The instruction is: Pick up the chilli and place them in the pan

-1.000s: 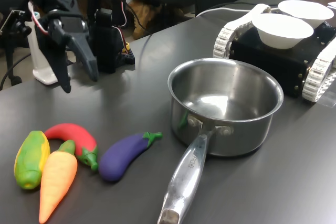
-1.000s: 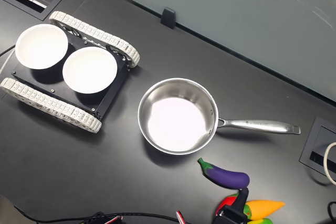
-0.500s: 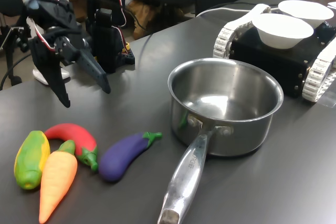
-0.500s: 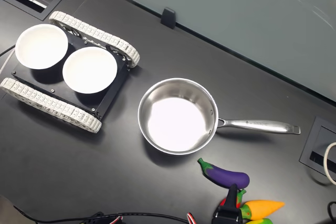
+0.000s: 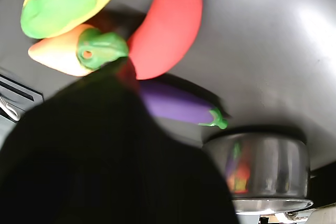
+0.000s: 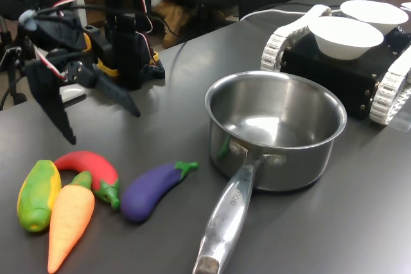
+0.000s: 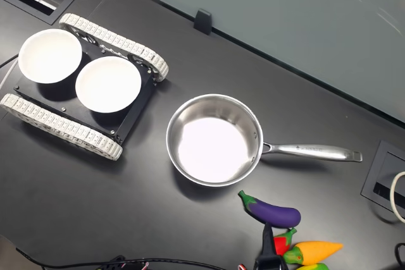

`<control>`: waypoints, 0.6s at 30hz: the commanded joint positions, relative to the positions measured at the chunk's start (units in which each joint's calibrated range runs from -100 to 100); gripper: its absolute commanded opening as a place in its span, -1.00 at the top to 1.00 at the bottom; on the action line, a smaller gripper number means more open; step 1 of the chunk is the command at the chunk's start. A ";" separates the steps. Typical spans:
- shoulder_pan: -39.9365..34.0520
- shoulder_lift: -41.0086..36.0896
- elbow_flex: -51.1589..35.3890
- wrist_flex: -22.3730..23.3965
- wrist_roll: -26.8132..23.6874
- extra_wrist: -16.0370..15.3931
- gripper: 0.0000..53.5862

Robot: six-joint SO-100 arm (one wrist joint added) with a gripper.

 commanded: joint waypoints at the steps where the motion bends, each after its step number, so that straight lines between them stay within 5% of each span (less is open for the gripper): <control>1: 0.81 0.46 -6.68 -2.71 2.59 0.96 -0.68; 18: -2.17 4.67 -5.50 -5.18 8.79 5.67 -0.70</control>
